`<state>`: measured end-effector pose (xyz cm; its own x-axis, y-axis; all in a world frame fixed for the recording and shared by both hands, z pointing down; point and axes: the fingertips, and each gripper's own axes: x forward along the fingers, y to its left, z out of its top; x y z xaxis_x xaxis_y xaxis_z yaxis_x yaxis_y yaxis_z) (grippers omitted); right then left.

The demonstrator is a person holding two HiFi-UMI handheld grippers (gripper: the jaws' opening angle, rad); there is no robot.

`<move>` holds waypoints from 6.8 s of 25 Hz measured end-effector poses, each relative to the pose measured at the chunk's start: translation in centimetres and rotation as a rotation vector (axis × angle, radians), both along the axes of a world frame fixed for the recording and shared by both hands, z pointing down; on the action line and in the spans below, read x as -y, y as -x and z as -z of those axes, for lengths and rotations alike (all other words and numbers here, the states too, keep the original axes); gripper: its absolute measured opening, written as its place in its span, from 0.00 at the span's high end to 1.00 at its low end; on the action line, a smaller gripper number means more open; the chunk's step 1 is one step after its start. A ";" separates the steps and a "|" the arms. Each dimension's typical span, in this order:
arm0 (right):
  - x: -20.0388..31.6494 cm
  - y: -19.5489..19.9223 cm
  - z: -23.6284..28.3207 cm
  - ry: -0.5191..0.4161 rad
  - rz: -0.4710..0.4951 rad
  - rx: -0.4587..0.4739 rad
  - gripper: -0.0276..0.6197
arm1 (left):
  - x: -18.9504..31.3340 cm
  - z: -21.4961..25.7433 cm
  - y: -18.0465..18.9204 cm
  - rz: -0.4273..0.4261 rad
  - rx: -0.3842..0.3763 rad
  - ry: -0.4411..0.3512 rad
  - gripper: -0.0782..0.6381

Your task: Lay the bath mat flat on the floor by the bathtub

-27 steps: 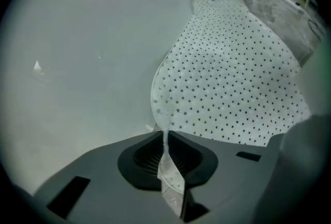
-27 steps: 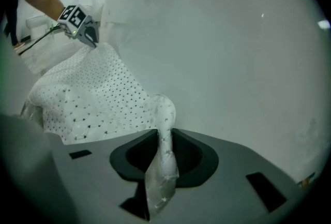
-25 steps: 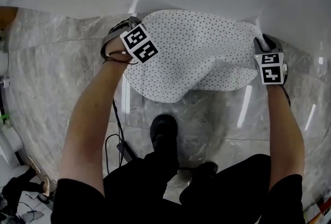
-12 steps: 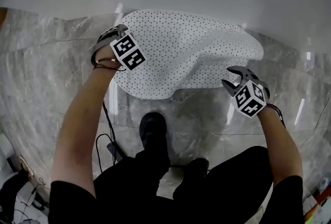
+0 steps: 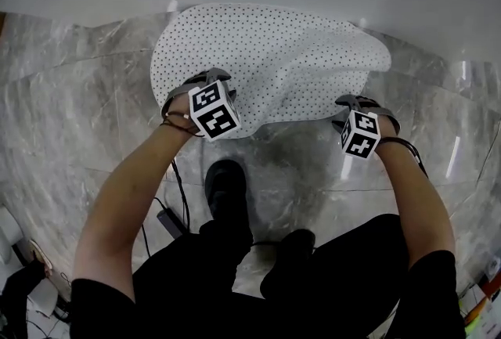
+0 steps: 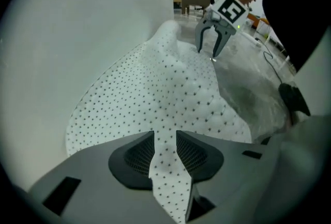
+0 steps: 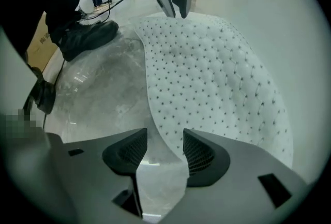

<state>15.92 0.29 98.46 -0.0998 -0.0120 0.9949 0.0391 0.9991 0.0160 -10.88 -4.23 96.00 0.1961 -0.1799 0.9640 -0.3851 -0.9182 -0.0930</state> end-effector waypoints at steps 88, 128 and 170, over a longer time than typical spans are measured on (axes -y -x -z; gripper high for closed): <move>-1.7 1.6 0.5 -0.021 0.076 0.189 0.55 | -7.4 -2.6 -4.9 -0.258 0.048 0.272 0.85; -3.3 -2.1 -0.5 0.166 -0.117 0.000 0.77 | -10.8 -3.3 -4.3 -0.319 0.046 0.396 0.85; 1.3 15.8 82.9 -0.158 -0.808 0.773 0.93 | -2.3 78.9 7.2 0.620 -0.599 -0.176 0.88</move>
